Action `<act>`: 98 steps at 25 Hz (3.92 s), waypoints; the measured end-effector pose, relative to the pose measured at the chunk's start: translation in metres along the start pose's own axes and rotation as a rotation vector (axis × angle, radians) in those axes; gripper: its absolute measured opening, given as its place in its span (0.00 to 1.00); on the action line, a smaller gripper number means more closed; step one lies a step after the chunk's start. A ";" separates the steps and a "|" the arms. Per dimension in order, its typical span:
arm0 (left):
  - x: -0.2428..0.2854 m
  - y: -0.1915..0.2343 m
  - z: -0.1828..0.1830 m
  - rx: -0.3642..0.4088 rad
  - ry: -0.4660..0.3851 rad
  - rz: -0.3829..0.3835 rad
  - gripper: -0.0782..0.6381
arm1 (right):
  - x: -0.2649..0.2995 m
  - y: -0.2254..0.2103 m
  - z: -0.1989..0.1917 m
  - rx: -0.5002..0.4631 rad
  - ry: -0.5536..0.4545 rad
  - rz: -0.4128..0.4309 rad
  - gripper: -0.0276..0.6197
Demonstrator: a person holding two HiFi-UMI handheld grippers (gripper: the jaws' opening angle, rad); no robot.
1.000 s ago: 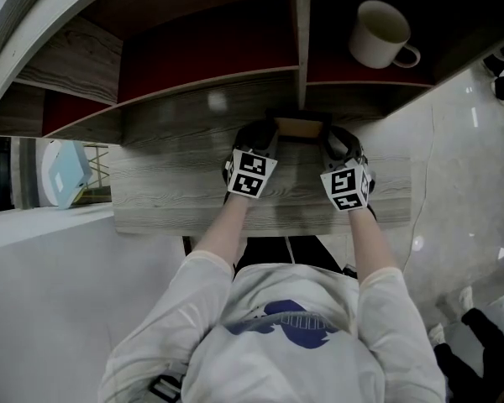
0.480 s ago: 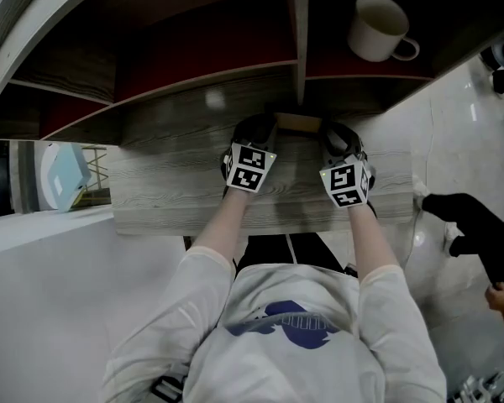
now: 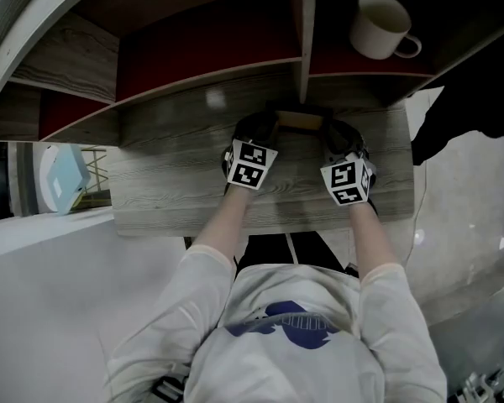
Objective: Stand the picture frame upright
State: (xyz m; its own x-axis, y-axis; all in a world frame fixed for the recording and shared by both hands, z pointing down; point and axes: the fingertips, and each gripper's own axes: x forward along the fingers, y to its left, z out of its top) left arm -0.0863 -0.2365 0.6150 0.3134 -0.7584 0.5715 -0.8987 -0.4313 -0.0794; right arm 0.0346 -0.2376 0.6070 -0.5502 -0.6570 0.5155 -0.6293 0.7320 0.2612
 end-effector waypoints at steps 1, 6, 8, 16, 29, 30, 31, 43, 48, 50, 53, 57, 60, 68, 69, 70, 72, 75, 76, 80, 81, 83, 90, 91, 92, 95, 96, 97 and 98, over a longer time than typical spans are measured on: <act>0.002 -0.001 -0.001 0.005 -0.003 -0.007 0.24 | 0.000 0.000 0.000 0.000 0.003 -0.004 0.21; 0.004 -0.003 -0.006 0.028 0.020 -0.021 0.24 | 0.003 0.002 0.000 0.004 0.022 -0.016 0.21; 0.003 -0.002 -0.007 0.031 0.023 -0.027 0.24 | 0.003 0.002 0.001 0.007 0.026 -0.019 0.21; 0.002 0.000 -0.012 0.036 0.035 -0.020 0.24 | 0.003 0.003 0.003 0.013 0.023 -0.037 0.30; -0.003 0.005 -0.017 0.038 0.030 -0.006 0.34 | -0.004 0.001 0.017 0.028 -0.013 -0.094 0.35; -0.005 0.006 -0.015 0.034 0.022 -0.004 0.34 | -0.006 0.001 0.019 0.032 -0.020 -0.100 0.35; -0.008 0.006 -0.014 0.028 0.013 -0.001 0.34 | -0.009 0.001 0.021 0.036 -0.027 -0.107 0.35; -0.125 0.008 0.053 -0.072 -0.209 0.053 0.34 | -0.108 -0.005 0.084 0.265 -0.209 -0.261 0.33; -0.187 0.004 0.080 -0.070 -0.317 0.060 0.34 | -0.169 -0.001 0.125 0.307 -0.317 -0.288 0.28; -0.209 0.000 0.090 -0.080 -0.357 0.061 0.34 | -0.193 0.000 0.135 0.319 -0.339 -0.303 0.26; -0.236 -0.011 0.098 -0.070 -0.392 0.039 0.34 | -0.222 0.003 0.149 0.305 -0.360 -0.310 0.17; -0.265 -0.015 0.122 -0.054 -0.467 0.042 0.33 | -0.248 -0.001 0.166 0.308 -0.408 -0.338 0.14; -0.282 -0.014 0.137 -0.069 -0.525 0.060 0.28 | -0.256 0.002 0.174 0.309 -0.421 -0.330 0.12; -0.315 -0.010 0.166 -0.048 -0.645 0.085 0.15 | -0.267 0.014 0.197 0.340 -0.447 -0.302 0.08; -0.317 -0.009 0.171 -0.044 -0.662 0.093 0.14 | -0.267 0.015 0.199 0.334 -0.450 -0.302 0.08; -0.319 -0.008 0.174 -0.043 -0.674 0.102 0.13 | -0.267 0.015 0.201 0.328 -0.454 -0.301 0.08; -0.321 -0.005 0.175 -0.044 -0.679 0.113 0.12 | -0.268 0.016 0.204 0.318 -0.458 -0.299 0.06; -0.324 -0.004 0.174 -0.047 -0.683 0.118 0.12 | -0.271 0.013 0.206 0.309 -0.457 -0.303 0.04; -0.325 -0.004 0.174 -0.044 -0.686 0.119 0.12 | -0.271 0.012 0.206 0.307 -0.457 -0.303 0.04; -0.327 -0.005 0.171 -0.033 -0.680 0.124 0.12 | -0.276 0.009 0.207 0.305 -0.463 -0.304 0.04; -0.327 -0.005 0.171 -0.035 -0.679 0.125 0.12 | -0.276 0.008 0.207 0.303 -0.465 -0.305 0.04; -0.327 -0.004 0.169 -0.034 -0.675 0.128 0.12 | -0.277 0.008 0.208 0.301 -0.467 -0.306 0.04; -0.332 0.000 0.172 -0.026 -0.686 0.147 0.12 | -0.280 0.005 0.212 0.316 -0.501 -0.294 0.04; -0.332 0.001 0.172 -0.024 -0.685 0.149 0.12 | -0.281 0.004 0.213 0.311 -0.506 -0.300 0.04; -0.332 0.002 0.172 -0.023 -0.684 0.151 0.12 | -0.281 0.003 0.214 0.304 -0.510 -0.308 0.04; -0.332 0.004 0.172 -0.027 -0.683 0.153 0.12 | -0.283 0.001 0.216 0.275 -0.512 -0.340 0.04; -0.332 0.005 0.173 -0.029 -0.686 0.153 0.12 | -0.283 0.000 0.217 0.268 -0.510 -0.348 0.04; -0.333 0.005 0.173 -0.028 -0.690 0.154 0.12 | -0.283 0.000 0.217 0.263 -0.509 -0.353 0.04; -0.333 0.006 0.174 -0.027 -0.692 0.154 0.12 | -0.283 -0.001 0.217 0.262 -0.508 -0.356 0.04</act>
State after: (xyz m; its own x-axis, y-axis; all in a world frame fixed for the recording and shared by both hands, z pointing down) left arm -0.1425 -0.0712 0.2824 0.2970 -0.9500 -0.0959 -0.9530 -0.2886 -0.0926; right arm 0.0714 -0.0915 0.2840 -0.4346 -0.9001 -0.0301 -0.8970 0.4295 0.1048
